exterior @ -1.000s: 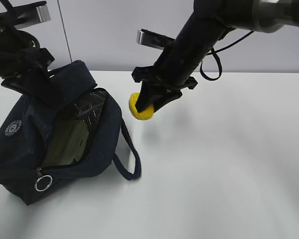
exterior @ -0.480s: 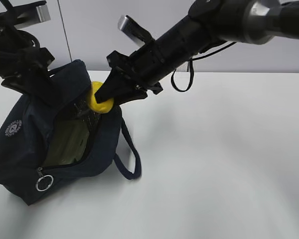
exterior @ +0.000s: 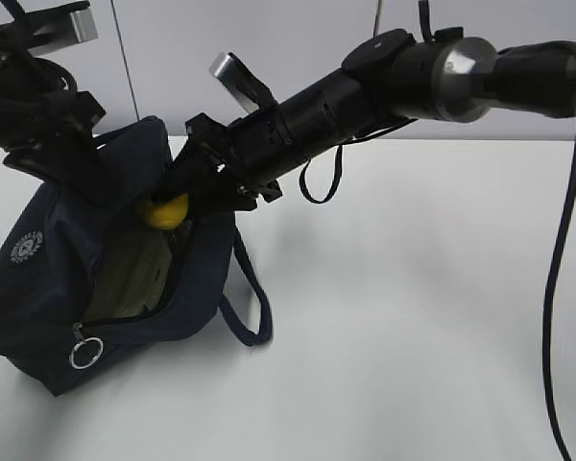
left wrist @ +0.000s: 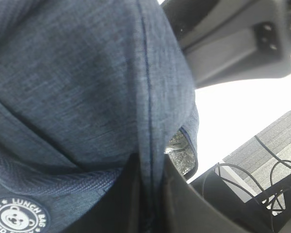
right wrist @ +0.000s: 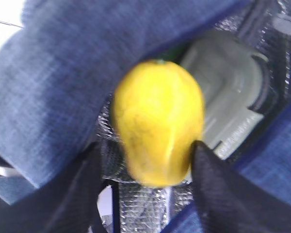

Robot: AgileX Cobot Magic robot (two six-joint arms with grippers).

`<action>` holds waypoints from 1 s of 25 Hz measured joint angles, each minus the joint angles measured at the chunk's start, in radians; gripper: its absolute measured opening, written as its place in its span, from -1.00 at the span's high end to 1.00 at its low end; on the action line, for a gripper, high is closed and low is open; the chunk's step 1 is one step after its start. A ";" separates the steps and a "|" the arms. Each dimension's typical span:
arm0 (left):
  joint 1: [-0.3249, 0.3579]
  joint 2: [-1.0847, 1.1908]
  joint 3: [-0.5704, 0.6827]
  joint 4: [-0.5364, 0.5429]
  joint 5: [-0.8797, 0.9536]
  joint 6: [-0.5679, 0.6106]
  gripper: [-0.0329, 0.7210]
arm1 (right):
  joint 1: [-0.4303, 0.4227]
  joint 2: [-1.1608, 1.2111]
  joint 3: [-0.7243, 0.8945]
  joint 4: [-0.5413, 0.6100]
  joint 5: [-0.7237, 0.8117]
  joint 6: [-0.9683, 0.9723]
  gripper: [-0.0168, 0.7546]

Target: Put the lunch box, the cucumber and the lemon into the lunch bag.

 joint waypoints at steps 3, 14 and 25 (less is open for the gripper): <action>0.000 0.000 0.000 -0.001 0.000 0.000 0.87 | 0.000 0.000 0.000 0.017 0.000 -0.014 -0.32; 0.000 0.000 0.000 -0.002 0.000 0.000 0.87 | -0.013 0.000 0.000 -0.012 0.000 -0.015 -0.36; 0.000 0.000 0.000 -0.002 0.000 0.000 0.87 | -0.055 0.000 0.000 -0.256 -0.017 0.064 -0.37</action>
